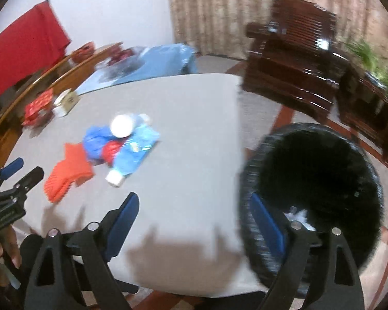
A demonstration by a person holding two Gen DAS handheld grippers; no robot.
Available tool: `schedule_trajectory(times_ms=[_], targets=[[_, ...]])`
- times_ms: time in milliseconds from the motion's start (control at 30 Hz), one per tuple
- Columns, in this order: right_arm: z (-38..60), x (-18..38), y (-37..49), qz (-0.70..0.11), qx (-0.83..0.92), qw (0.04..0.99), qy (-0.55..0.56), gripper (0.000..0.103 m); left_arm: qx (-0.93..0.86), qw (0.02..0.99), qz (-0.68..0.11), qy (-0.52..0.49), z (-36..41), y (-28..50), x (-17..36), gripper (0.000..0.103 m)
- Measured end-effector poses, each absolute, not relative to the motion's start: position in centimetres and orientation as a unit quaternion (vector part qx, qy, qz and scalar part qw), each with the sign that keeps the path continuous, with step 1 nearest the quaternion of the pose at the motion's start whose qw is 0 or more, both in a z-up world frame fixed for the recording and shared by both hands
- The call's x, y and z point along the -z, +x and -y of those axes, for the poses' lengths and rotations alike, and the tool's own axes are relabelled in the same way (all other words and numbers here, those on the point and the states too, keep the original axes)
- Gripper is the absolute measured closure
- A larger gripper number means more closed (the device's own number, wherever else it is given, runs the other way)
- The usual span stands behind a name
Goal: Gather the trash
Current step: 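Move both grippers back over the remaining trash pile, then grasp the large orange foam net with the left gripper while the right gripper grasps the small one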
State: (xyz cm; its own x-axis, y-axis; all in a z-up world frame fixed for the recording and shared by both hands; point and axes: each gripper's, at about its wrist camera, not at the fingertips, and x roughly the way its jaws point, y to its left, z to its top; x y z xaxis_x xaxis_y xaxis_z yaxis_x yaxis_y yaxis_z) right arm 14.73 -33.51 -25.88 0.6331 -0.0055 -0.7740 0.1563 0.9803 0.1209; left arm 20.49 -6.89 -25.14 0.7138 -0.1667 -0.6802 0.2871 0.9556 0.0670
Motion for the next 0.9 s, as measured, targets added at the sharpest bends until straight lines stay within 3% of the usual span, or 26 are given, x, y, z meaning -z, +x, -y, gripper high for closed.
schedule_trajectory(times_ms=[233,700,733,800,833,900], targets=[[26.6,27.0,17.9,-0.429,-0.012,0.901,0.064,0.019,0.081,0.918,-0.383,0.061,0.4,22.4,27.7,0.011],[19.6,30.1,23.6,-0.458,-0.076,0.885,0.039,0.023,0.057,0.885,-0.46,0.052,-1.9,26.2,35.7,0.013],[19.2,30.3,23.8,-0.46,-0.08,0.884,0.036,0.024,0.056,0.882,-0.466,0.05,-2.0,26.5,36.2,0.016],[18.7,30.5,24.3,-0.461,-0.086,0.882,0.031,0.026,0.069,0.874,-0.478,0.04,-2.1,27.1,37.2,0.037],[18.4,30.6,24.6,-0.463,-0.089,0.881,0.029,0.027,0.073,0.875,-0.477,0.038,-2.1,27.1,37.3,0.038],[17.9,30.7,24.9,-0.464,-0.097,0.88,0.027,0.027,0.085,0.877,-0.47,0.042,-1.8,26.9,37.0,0.056]])
